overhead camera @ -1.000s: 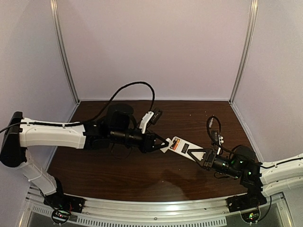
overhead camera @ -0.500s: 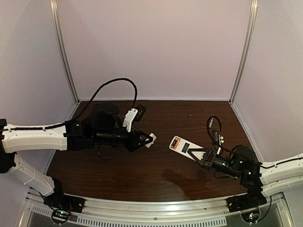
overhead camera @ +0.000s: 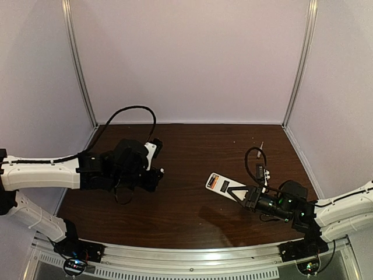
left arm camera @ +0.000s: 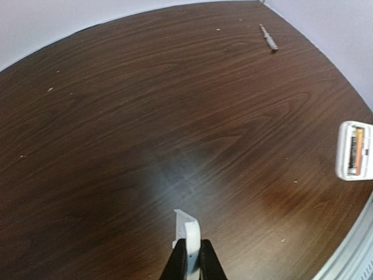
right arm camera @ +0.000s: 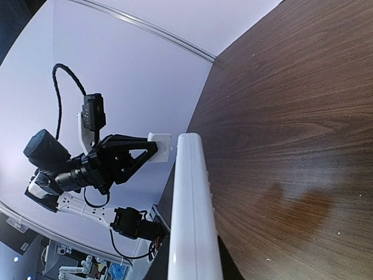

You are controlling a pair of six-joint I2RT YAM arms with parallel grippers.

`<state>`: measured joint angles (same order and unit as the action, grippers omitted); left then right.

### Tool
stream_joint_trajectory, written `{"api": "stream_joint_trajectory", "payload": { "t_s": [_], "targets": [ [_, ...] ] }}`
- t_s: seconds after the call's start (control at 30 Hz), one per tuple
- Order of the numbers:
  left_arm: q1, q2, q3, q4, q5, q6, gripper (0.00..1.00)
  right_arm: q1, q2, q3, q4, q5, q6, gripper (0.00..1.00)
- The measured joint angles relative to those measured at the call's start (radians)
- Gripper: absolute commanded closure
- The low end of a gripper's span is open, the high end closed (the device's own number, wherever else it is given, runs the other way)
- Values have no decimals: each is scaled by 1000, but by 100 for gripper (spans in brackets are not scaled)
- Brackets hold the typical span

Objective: Unload the batteries from the remote control

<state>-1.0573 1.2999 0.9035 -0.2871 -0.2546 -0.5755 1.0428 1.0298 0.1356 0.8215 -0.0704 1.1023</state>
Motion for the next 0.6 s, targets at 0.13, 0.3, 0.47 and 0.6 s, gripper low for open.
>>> {"api": "stream_joint_trajectory", "payload": {
  "t_s": [0.13, 0.3, 0.47, 0.6],
  "targets": [
    [0, 28, 3, -93, -133, -36, 100, 0, 23, 1, 18, -1, 0, 100],
    [0, 99, 4, -217, -269, -85, 100, 0, 31, 2, 24, -1, 0, 100],
    [4, 167, 9, -298, -353, -128, 100, 0, 32, 3, 26, -1, -1, 100],
    [24, 225, 11, -344, -393, -158, 100, 0, 34, 4, 26, 0, -4, 100]
  ]
}}
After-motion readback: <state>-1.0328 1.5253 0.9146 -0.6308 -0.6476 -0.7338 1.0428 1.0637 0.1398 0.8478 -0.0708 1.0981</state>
